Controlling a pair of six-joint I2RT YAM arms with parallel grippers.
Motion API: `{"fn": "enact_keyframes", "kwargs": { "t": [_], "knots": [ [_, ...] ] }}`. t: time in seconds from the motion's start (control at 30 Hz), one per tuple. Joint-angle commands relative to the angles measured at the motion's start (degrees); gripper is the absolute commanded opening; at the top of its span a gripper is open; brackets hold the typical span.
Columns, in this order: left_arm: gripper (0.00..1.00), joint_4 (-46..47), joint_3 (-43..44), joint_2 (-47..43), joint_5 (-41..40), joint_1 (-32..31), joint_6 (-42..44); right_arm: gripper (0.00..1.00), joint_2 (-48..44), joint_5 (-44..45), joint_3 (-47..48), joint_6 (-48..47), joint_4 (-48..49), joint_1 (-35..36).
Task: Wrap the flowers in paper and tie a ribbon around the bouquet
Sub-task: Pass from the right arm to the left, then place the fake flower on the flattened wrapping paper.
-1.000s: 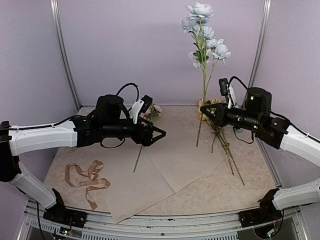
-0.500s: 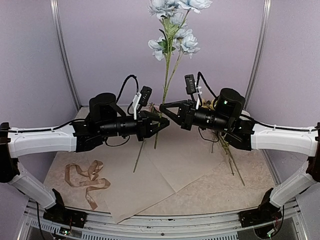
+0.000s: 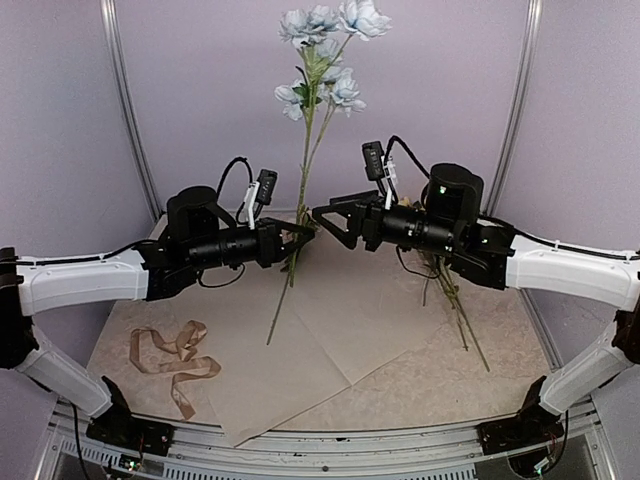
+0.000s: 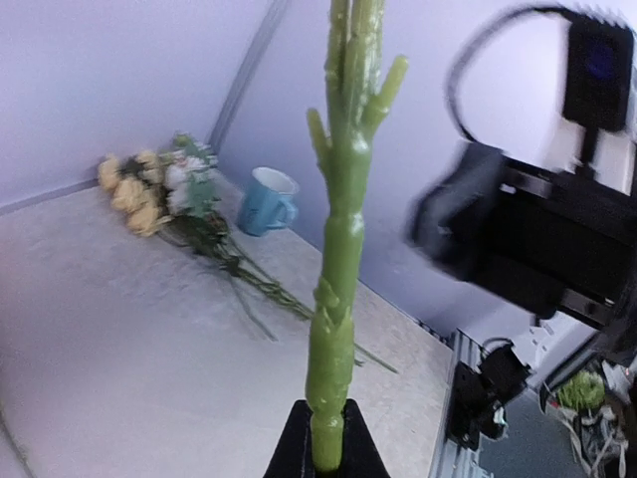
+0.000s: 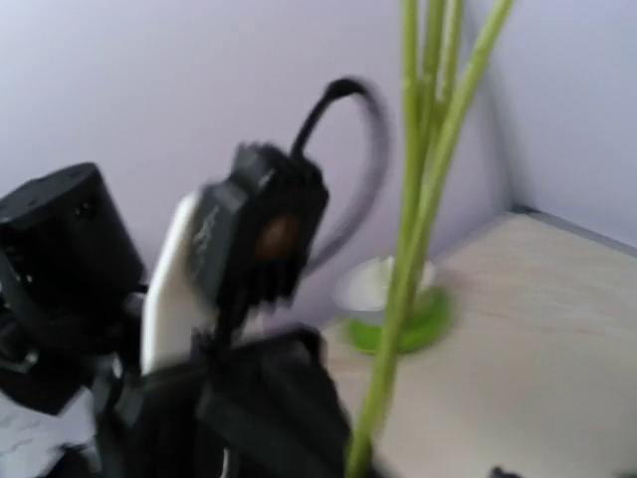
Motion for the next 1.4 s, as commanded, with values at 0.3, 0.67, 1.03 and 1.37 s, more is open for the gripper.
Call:
{"fn": "enact_keyframes", "kwargs": {
  "t": [0.3, 0.67, 1.03, 1.37],
  "knots": [
    [0.00, -12.9, -4.5, 17.7, 1.7, 19.2, -12.9, 0.79, -5.5, 31.1, 1.1, 2.0, -41.1, -8.4],
    [0.13, -13.6, -5.9, 21.4, 0.3, 17.9, -13.2, 0.67, 6.2, 31.6, -3.2, -1.2, -61.7, -27.1],
    [0.60, -27.2, -1.5, 12.3, -11.5, 11.9, -10.5, 0.41, 11.1, 30.9, -4.3, -4.2, -63.3, -32.8],
    [0.66, -35.6, 3.6, 4.1, -18.9, 7.3, -5.1, 0.32, 15.3, 27.6, -6.6, -7.1, -60.6, -36.2]
  ]
}}
